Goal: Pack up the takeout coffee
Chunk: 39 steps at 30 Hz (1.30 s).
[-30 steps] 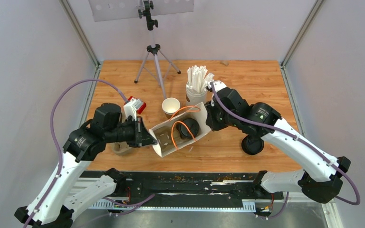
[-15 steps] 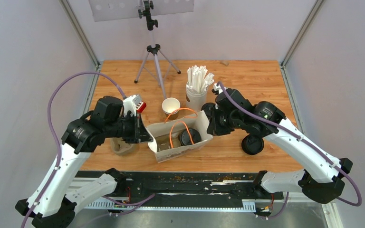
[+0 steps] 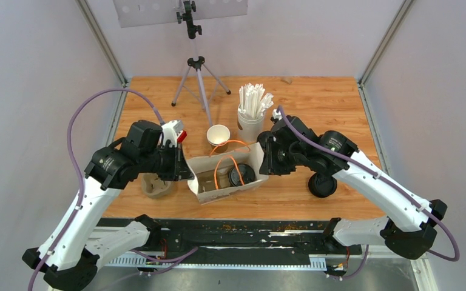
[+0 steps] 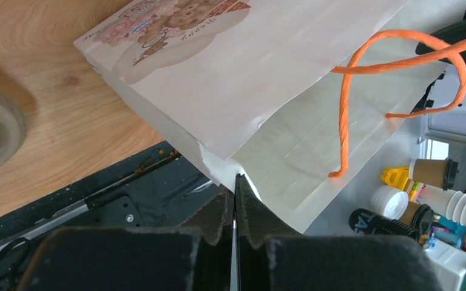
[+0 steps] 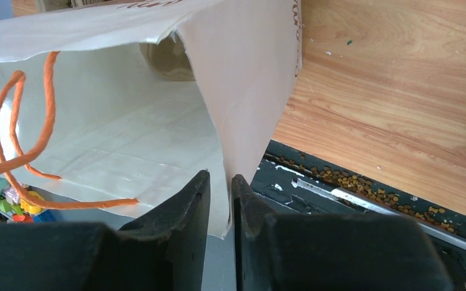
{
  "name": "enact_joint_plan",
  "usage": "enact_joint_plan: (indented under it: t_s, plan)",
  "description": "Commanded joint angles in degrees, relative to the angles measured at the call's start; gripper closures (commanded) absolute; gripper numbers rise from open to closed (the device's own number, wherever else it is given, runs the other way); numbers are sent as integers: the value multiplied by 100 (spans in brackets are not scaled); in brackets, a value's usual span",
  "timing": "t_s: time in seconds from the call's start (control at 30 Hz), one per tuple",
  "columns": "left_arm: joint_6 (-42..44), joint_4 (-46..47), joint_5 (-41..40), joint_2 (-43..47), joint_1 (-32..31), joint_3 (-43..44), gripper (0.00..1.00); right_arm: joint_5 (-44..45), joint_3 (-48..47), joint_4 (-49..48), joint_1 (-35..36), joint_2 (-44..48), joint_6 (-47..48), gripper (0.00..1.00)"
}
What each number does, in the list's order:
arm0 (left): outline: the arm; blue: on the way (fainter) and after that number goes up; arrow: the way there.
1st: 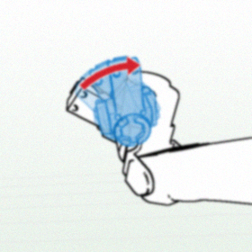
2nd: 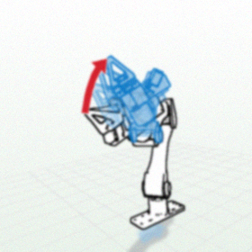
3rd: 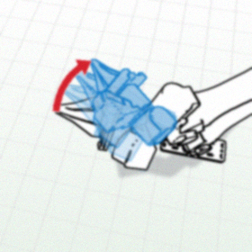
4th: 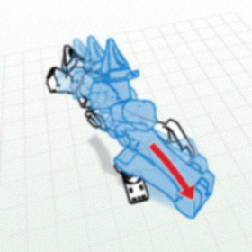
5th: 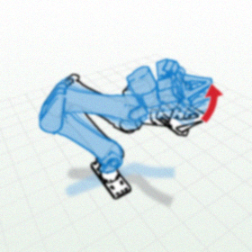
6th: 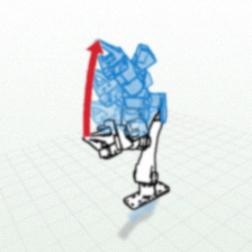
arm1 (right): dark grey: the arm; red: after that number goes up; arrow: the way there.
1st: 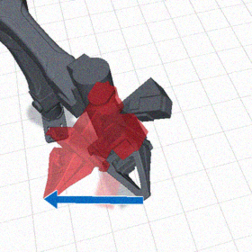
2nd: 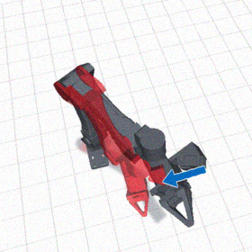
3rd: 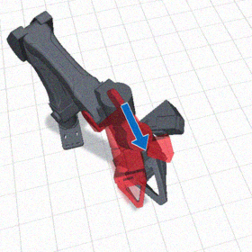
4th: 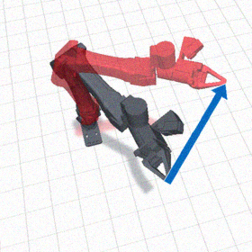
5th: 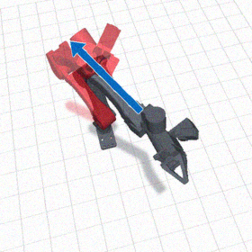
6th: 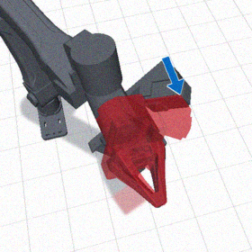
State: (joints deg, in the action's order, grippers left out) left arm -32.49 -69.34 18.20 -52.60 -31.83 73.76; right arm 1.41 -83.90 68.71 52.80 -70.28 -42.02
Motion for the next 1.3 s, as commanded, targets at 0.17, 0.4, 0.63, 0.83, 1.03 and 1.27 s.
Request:
enact_joint_plan:
  t_s: [0.17, 0.4, 0.63, 0.83, 1.03, 1.27]
  plan:
    - [344, 164, -220, -91, 19, 35, 90, 52, -198, -313, 11, -150, 7, 67]
    - [385, 203, -219, -154, 19, 279, 82, 441, -744, -148, 12, -205, 98, 45]
    - [548, 123, -329, -280, 19, 693, 73, 1121, -1213, -275, 11, 35, 680, 38]
    - [583, 93, -419, -300, 19, 1018, 61, 2057, -815, -792, -102, 559, 1520, 16]
    - [715, -110, -663, -321, 22, 1704, 44, 2927, -119, -1287, -669, 752, 2685, 7]
    - [827, -309, -1028, -93, 19, 2068, 0, 2137, 915, -2563, -1612, 411, 3922, 3]
